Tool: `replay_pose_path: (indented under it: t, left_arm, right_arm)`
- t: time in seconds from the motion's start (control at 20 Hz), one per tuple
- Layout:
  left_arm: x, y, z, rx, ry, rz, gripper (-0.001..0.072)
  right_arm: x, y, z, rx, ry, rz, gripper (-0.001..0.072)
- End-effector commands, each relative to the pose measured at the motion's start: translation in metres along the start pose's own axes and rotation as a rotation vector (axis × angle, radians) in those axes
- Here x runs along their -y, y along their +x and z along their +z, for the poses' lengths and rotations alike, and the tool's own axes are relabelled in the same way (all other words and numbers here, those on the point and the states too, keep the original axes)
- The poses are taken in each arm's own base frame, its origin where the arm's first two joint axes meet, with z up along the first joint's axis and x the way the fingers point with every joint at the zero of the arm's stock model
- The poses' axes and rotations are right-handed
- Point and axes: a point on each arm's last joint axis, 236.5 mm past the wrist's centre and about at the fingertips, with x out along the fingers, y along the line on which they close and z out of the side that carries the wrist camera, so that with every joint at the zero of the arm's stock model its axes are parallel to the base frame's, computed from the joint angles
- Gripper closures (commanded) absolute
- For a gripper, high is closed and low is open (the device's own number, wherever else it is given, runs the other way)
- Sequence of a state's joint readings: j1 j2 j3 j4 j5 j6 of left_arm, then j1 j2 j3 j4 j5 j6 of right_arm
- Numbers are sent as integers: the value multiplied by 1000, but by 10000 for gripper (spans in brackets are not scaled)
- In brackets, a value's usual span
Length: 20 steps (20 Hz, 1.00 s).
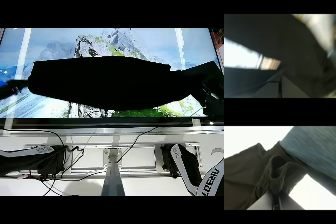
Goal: Fold the clothes and pants, and hang the long-sleeved shirts on hangers.
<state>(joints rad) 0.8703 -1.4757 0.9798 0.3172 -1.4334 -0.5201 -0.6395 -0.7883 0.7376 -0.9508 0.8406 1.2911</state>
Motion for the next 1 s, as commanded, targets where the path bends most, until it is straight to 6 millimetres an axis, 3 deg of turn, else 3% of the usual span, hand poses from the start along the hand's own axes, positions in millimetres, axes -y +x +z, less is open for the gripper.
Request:
replay_pose_path:
  t: [0.0, 0.15, 0.25, 0.4, 0.65, 0.8, 0.95]
  left_arm:
    - [25, -13, 75, 263, 2, -75, 702]
    - [7, -8, 100, 363, -24, 14, 702]
    - [-8, -1, 108, 398, -35, 91, 702]
    - [-25, 9, 116, 430, -39, 187, 701]
    - [-58, 0, 142, 568, -83, 356, 701]
    - [-75, 2, 144, 591, -82, 455, 701]
    - [-92, 14, 144, 590, -88, 518, 701]
  right_arm:
    - [-23, -6, 29, 102, 84, 89, 692]
    - [-29, -8, 58, 224, 136, 112, 692]
    - [-41, 6, 60, 237, 118, 125, 693]
    - [-66, 47, 55, 246, 88, 138, 693]
    - [-59, 117, 64, 307, 274, 76, 694]
    - [-73, 161, 65, 250, 266, 83, 693]
    - [-73, 198, 75, 236, 269, 74, 692]
